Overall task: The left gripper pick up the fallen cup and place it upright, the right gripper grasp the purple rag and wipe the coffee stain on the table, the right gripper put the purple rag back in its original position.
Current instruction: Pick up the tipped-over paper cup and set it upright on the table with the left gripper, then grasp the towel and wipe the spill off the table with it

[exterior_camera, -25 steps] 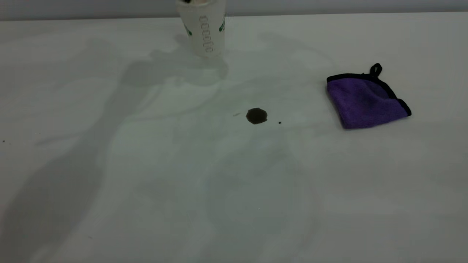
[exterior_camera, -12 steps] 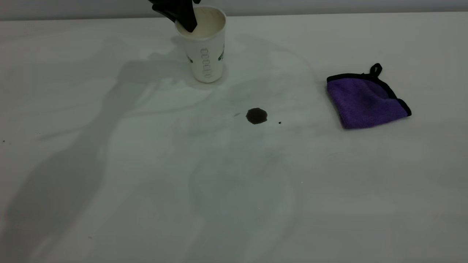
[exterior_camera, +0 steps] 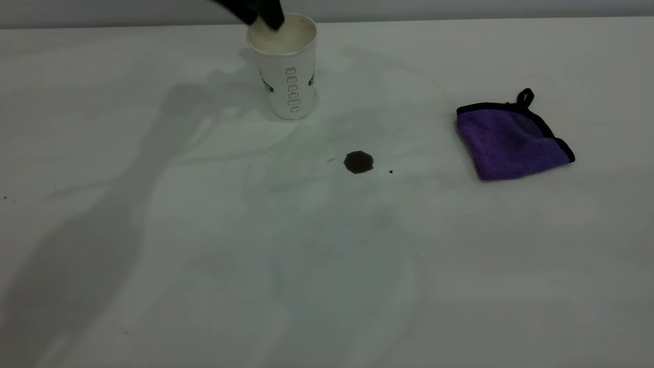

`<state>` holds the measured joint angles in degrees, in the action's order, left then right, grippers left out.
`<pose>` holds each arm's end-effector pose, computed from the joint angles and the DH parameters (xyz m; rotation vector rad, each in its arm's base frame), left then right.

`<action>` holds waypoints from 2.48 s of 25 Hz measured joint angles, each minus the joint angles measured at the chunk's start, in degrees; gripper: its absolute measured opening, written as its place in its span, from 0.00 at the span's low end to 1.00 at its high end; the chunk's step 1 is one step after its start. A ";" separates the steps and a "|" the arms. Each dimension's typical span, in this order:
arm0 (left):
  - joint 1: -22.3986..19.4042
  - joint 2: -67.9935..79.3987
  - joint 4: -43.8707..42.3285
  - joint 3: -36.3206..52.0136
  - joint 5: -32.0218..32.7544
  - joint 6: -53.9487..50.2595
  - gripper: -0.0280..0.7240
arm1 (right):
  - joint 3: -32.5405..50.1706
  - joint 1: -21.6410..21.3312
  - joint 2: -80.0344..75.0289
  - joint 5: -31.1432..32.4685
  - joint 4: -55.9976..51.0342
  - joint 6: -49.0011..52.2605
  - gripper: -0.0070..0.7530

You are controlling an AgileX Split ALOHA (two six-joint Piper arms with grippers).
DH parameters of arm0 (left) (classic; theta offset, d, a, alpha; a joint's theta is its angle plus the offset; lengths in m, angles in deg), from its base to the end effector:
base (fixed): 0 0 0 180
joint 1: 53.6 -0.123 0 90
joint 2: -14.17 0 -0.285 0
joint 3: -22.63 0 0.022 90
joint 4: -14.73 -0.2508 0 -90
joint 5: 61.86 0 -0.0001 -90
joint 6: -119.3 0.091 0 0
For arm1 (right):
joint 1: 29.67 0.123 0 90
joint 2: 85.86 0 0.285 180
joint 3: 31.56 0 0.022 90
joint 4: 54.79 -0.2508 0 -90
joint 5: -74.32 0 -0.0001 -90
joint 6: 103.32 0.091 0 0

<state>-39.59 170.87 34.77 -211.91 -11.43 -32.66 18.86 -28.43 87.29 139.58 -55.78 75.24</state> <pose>0.5320 -0.1575 0.1277 0.7414 2.5047 -0.3454 -0.0072 0.0013 0.2621 -0.0515 2.1379 0.0190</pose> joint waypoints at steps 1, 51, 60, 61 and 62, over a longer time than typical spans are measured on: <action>0.00 -1.65 -0.30 0.00 0.78 0.24 0.85 | 0.00 0.00 0.00 0.00 0.00 0.00 0.32; -4.29 -117.52 -20.04 98.76 13.67 -28.88 0.60 | 0.00 0.00 0.00 0.01 0.00 0.00 0.32; -15.65 -136.01 -21.45 102.24 11.84 -29.06 0.60 | 0.00 0.00 0.00 0.01 0.00 0.00 0.32; -16.37 -137.43 -21.53 102.63 12.29 -29.06 0.60 | 0.00 0.00 0.00 0.01 0.00 0.00 0.32; -16.74 -138.65 -21.53 102.71 12.51 -29.06 0.60 | 0.00 0.00 0.00 0.01 0.00 0.00 0.32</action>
<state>-56.33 32.22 13.24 -109.20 1.08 -61.72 18.86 -28.43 87.29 139.60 -55.78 75.24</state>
